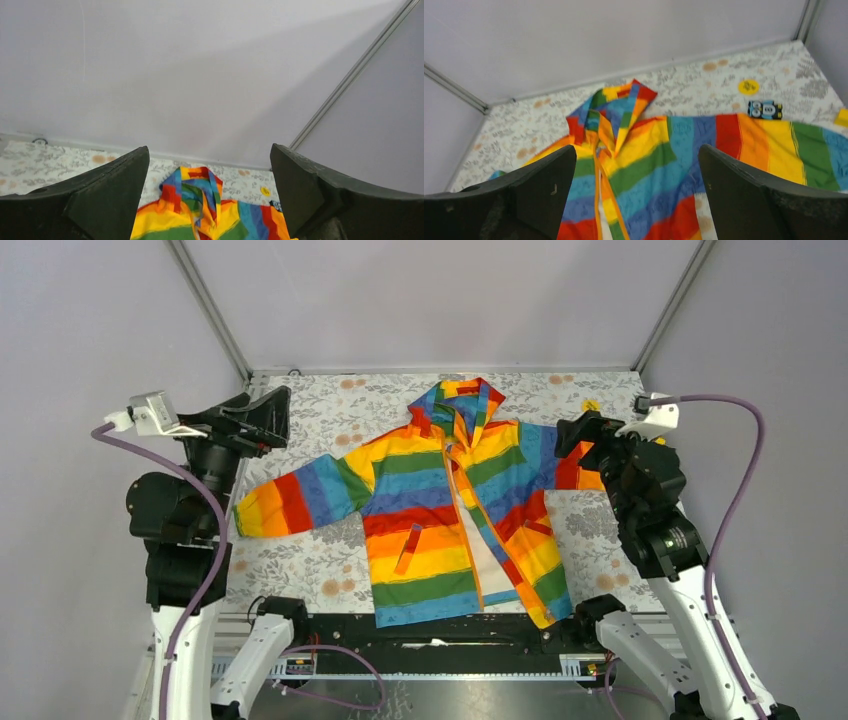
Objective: Zip up the jacket
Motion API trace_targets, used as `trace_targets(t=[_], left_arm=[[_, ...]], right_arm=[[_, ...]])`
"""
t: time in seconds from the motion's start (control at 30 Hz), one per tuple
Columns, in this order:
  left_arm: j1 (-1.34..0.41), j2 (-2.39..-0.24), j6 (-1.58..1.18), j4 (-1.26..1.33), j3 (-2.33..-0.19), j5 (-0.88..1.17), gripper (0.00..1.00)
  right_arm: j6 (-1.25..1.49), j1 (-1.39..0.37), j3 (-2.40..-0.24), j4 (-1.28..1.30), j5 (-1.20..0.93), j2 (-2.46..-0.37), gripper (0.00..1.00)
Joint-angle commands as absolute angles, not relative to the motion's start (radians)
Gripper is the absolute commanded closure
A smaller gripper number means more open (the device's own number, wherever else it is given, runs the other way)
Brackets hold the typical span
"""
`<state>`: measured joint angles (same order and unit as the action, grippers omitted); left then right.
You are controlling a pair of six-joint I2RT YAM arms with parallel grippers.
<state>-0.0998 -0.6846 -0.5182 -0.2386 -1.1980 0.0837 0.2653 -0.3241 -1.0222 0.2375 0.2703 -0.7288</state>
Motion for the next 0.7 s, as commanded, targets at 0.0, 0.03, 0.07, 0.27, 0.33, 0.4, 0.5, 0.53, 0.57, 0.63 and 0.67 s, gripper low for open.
trace_targets(t=[0.0,0.03,0.07,0.27,0.33,0.4,0.5,0.53,0.57,0.63,0.67], left_arm=[[-0.100,-0.726,-0.522,-0.202,-1.136,0.086,0.01],[-0.100,-0.730,-0.518,-0.204,-1.131,0.101,0.01],[-0.100,-0.734,-0.517,-0.211,-1.127,0.118,0.01],[-0.100,-0.758,-0.533,-0.218,-1.070,0.223,0.01],[-0.100,-0.772,-0.555,-0.221,-1.048,0.247,0.01],[-0.100,-0.785,-0.576,-0.218,-1.020,0.296,0.01],[-0.100,-0.828,-0.594,-0.248,-0.985,0.364,0.01],[-0.100,-0.846,-0.600,-0.261,-0.972,0.376,0.01],[-0.100,-0.866,-0.615,-0.265,-0.957,0.404,0.01],[-0.101,-0.911,-0.646,-0.249,-0.914,0.474,0.01],[-0.104,-0.936,-0.668,-0.222,-0.885,0.517,0.01]], right_arm=[[0.316,-0.319,-1.011,0.286,0.306,-0.715,0.02],[0.315,-0.319,-1.010,0.296,0.305,-0.721,0.02],[0.320,-0.320,-1.006,0.300,0.302,-0.726,0.02],[0.429,-0.319,-0.895,0.266,0.221,-0.725,0.02],[0.478,-0.319,-0.834,0.237,0.186,-0.709,0.02],[0.499,-0.319,-0.779,0.210,0.150,-0.707,0.02],[0.477,-0.319,-0.752,0.225,0.056,-0.762,0.02],[0.475,-0.319,-0.752,0.241,0.026,-0.791,0.02],[0.468,-0.319,-0.757,0.258,-0.026,-0.823,0.02],[0.447,-0.319,-0.767,0.288,-0.107,-0.895,0.01],[0.435,-0.319,-0.773,0.306,-0.132,-0.931,0.05]])
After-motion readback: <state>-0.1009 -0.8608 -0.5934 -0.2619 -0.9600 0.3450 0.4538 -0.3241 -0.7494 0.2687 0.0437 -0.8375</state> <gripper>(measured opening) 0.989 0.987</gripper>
